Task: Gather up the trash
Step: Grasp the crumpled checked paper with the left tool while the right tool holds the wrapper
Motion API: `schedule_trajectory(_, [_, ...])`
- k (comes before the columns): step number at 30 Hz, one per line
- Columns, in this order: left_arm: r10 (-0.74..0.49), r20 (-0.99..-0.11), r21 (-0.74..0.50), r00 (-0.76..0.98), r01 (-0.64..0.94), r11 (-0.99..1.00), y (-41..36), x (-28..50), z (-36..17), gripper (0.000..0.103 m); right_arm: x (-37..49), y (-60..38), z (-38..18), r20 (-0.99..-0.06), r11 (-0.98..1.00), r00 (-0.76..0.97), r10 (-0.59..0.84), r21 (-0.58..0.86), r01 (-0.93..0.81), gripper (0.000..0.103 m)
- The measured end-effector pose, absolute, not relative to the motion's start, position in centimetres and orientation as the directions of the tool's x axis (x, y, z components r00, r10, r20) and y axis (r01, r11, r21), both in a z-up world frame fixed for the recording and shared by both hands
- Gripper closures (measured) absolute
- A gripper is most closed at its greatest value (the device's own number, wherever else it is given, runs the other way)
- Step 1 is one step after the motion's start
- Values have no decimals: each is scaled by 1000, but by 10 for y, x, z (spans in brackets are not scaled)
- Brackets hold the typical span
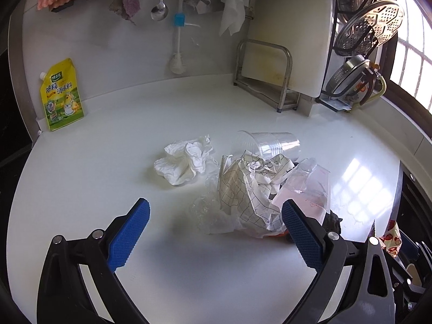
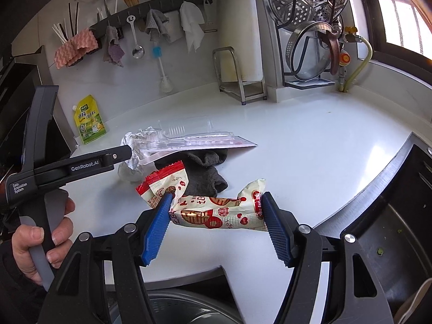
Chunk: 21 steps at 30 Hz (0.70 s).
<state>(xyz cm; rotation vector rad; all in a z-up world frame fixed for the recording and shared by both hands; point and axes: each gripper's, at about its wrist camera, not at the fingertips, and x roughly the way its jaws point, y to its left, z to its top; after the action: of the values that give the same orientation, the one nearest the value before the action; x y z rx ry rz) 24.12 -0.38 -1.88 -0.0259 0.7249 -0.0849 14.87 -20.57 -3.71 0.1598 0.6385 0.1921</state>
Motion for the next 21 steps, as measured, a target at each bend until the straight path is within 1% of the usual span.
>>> schedule_trajectory(6, [-72, -665, -50, 744, 52, 997, -4, 252, -24, 7, 149, -209, -38, -571, 967, 786, 236, 222, -129, 39])
schedule_trajectory(9, [-62, -650, -36, 757, 51, 998, -7, 255, -23, 9, 150, -209, -39, -570, 965, 786, 239, 227, -129, 39])
schedule_trajectory(10, [-60, -650, -30, 757, 54, 998, -8, 257, -24, 12, 150, -210, -40, -570, 965, 785, 241, 229, -130, 39])
schedule_trajectory(11, [-59, -655, -23, 753, 58, 998, -10, 258, -25, 22, 150, -210, -40, -570, 964, 785, 242, 230, -130, 39])
schedule_trajectory(12, [-57, -666, -14, 744, 65, 998, -12, 260, -27, 28, 150, -210, -40, -570, 964, 785, 243, 232, -131, 39])
schedule_trajectory(13, [-55, -676, -6, 735, 69, 998, -13, 262, -29, 39, 151, -210, -40, -571, 964, 784, 244, 232, -131, 39])
schedule_trajectory(14, [-55, -683, -5, 728, 71, 997, -14, 262, -31, 42, 151, -210, -40, -571, 964, 784, 244, 232, -131, 39])
schedule_trajectory(15, [-63, -688, -13, 723, 74, 997, -13, 262, -33, 49, 151, -210, -40, -572, 964, 783, 243, 231, -130, 39])
schedule_trajectory(17, [-80, -694, -31, 716, 82, 996, -11, 261, -34, 67, 151, -210, -41, -574, 964, 781, 245, 234, -130, 39])
schedule_trajectory(18, [-84, -694, -34, 715, 84, 996, -10, 261, -33, 72, 151, -210, -41, -575, 964, 781, 245, 233, -131, 39])
schedule_trajectory(19, [-84, -693, -34, 716, 84, 996, -9, 260, -32, 79, 151, -210, -41, -575, 964, 780, 245, 233, -131, 39])
schedule_trajectory(21, [-81, -688, -32, 722, 81, 996, -7, 257, -30, 83, 152, -210, -41, -575, 964, 780, 245, 233, -131, 39])
